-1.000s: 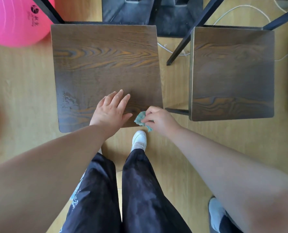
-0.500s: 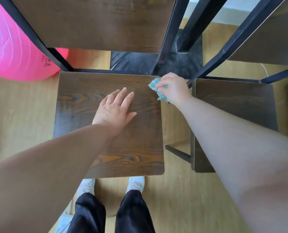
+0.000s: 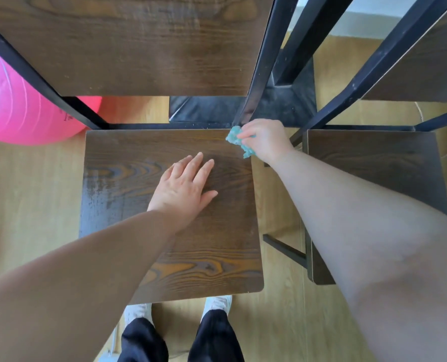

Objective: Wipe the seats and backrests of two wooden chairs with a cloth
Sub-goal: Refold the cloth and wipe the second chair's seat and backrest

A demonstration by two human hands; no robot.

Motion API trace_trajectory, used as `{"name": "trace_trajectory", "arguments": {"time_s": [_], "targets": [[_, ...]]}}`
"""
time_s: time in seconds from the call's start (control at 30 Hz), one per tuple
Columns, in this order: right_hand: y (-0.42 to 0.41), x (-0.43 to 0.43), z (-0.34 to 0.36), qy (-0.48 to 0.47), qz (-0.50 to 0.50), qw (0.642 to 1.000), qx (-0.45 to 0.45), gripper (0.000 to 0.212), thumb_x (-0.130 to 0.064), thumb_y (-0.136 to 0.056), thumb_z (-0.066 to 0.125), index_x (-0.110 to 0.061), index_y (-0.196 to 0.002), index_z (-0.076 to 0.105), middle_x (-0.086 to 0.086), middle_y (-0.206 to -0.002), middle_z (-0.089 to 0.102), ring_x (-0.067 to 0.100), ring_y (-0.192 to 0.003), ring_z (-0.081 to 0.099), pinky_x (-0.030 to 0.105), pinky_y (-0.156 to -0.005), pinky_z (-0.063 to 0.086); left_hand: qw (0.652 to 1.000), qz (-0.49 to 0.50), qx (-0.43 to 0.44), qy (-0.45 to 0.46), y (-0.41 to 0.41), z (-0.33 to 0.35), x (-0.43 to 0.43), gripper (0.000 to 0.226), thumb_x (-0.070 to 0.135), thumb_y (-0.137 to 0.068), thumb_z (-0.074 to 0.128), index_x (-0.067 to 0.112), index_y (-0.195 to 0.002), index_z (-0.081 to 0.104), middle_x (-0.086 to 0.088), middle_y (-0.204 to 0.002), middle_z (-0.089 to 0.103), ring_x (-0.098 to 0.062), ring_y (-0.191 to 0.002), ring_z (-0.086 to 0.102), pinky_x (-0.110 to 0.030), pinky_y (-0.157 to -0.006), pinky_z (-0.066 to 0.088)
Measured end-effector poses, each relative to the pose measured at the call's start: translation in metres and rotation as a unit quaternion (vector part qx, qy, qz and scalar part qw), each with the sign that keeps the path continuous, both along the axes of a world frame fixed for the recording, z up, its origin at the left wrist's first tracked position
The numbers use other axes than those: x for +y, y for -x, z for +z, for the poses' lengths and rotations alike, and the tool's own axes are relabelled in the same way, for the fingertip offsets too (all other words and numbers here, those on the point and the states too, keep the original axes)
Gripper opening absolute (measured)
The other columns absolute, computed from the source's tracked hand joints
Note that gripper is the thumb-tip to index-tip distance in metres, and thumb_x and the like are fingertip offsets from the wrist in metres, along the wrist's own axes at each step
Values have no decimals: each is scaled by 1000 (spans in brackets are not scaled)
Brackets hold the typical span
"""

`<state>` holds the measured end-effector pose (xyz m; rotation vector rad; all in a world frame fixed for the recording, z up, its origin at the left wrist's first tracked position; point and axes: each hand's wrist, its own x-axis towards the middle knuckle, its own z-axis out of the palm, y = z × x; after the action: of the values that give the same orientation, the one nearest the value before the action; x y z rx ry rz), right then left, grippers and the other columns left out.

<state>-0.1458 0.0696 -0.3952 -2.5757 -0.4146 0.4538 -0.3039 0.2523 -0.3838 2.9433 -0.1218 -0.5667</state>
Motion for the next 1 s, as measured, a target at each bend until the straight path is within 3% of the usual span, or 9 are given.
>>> {"name": "trace_trajectory", "arguments": {"time_s": [0.13,0.3,0.73,1.0], "targets": [[13,1,5,63,115,991,-4,20,-16,-94,62,-16,-109,75,5,-121,65,24,-114,56,31,-100,45,1000,-5,16,10,5,-1,-4,68,57,-98,30,26,-155,9,-1,-163,9,-23,-148,10,-40,-118,16],[69,-15,1,0,153,987,54,14,-13,-86,70,-13,-98,78,8,-107,72,26,-102,63,35,-93,48,999,-4,34,20,22,1,-11,69,56,-97,34,25,-155,13,-2,-162,12,-25,-147,13,-43,-117,20],[240,-83,-2,-43,105,978,177,13,-10,-79,77,-14,-91,79,1,-105,74,12,-92,59,20,-86,43,995,-51,80,26,111,13,-33,68,55,-98,34,24,-155,13,-2,-162,12,-25,-147,13,-42,-116,19],[303,-90,2,-63,4,978,198,17,-8,-83,73,-15,-98,78,0,-110,72,10,-104,61,23,-98,45,994,-57,87,33,150,16,-35,67,55,-98,33,25,-154,13,-1,-162,11,-24,-147,10,-42,-117,18]]}}
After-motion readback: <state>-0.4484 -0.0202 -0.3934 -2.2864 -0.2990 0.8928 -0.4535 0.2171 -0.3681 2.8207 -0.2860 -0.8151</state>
